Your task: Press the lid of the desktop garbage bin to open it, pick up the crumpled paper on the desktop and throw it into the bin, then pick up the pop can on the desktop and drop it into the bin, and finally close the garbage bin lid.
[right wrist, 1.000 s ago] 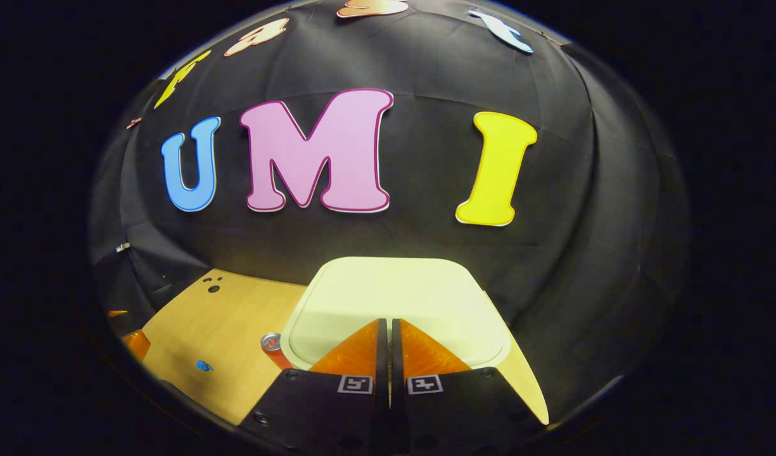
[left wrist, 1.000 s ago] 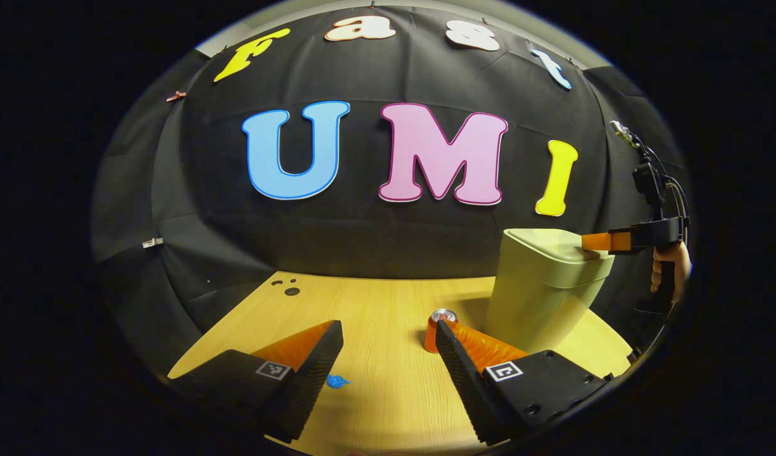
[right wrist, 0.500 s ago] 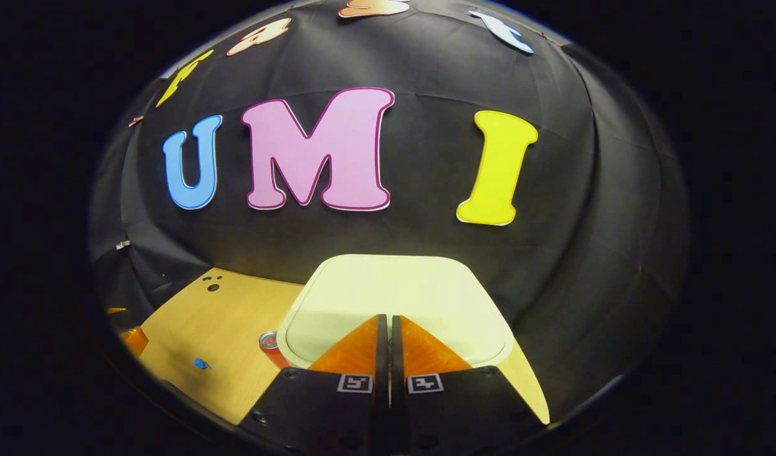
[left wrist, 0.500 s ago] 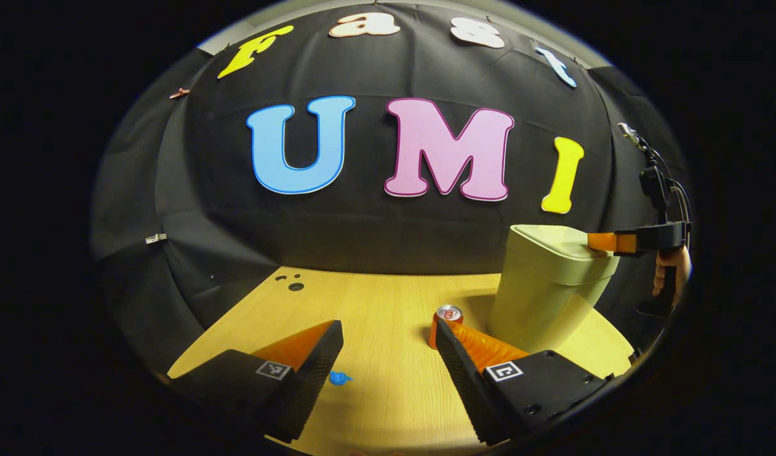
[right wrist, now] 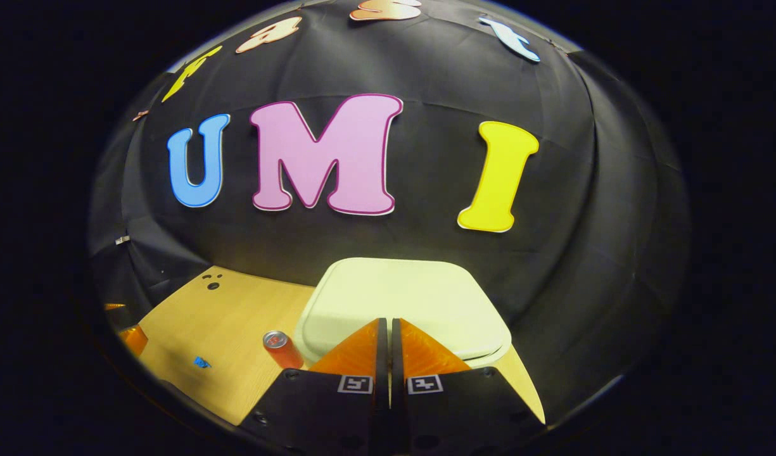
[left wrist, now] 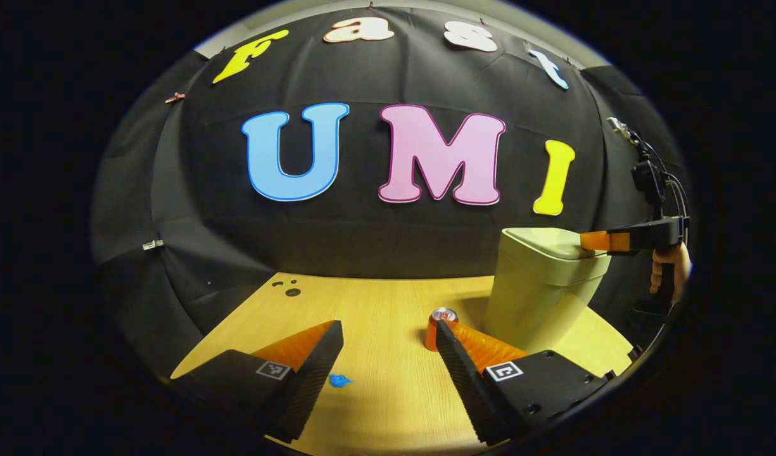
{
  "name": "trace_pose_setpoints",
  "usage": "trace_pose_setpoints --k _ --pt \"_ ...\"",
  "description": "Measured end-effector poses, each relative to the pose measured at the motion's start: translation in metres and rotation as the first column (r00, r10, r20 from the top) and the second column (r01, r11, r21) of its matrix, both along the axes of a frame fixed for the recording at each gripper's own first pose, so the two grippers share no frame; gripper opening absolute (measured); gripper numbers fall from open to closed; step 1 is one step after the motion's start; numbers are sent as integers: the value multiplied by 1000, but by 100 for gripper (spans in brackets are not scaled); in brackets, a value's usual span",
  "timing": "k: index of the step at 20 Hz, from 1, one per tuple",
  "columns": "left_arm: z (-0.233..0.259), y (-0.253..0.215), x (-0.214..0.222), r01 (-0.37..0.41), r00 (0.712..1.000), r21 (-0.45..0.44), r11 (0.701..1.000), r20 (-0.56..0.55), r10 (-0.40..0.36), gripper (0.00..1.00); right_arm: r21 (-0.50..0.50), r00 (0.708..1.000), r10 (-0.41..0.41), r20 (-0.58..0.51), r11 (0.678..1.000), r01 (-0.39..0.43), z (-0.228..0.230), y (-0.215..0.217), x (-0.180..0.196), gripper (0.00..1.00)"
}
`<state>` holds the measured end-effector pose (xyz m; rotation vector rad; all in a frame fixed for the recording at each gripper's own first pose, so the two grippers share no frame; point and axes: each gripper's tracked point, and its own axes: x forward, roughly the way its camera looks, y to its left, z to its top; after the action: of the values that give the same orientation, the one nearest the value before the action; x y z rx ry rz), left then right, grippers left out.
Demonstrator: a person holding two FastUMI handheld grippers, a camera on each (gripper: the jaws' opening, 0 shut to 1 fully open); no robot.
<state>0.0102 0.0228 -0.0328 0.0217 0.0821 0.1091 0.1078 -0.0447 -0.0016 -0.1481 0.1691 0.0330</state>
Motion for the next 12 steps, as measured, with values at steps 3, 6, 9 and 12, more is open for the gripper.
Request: trace_pose_setpoints --k 3,6,9,12 --pt "-5 10 -13 3 1000 -11 1000 -6 -3 96 -48 999 34 7 998 -34 0 20 -19 5" --pt "-10 20 -27 13 1000 -27 1000 -10 -14 96 -61 999 36 23 998 -35 2 36 -40 5" --pt "-20 35 -40 19 1000 -28 999 -18 -20 95 -35 999 27 24 999 -26 0 50 -59 5" --pt "-27 52 -55 26 999 -41 999 -22 -27 96 -11 1000 -1 28 1000 1 -2 59 -75 5"
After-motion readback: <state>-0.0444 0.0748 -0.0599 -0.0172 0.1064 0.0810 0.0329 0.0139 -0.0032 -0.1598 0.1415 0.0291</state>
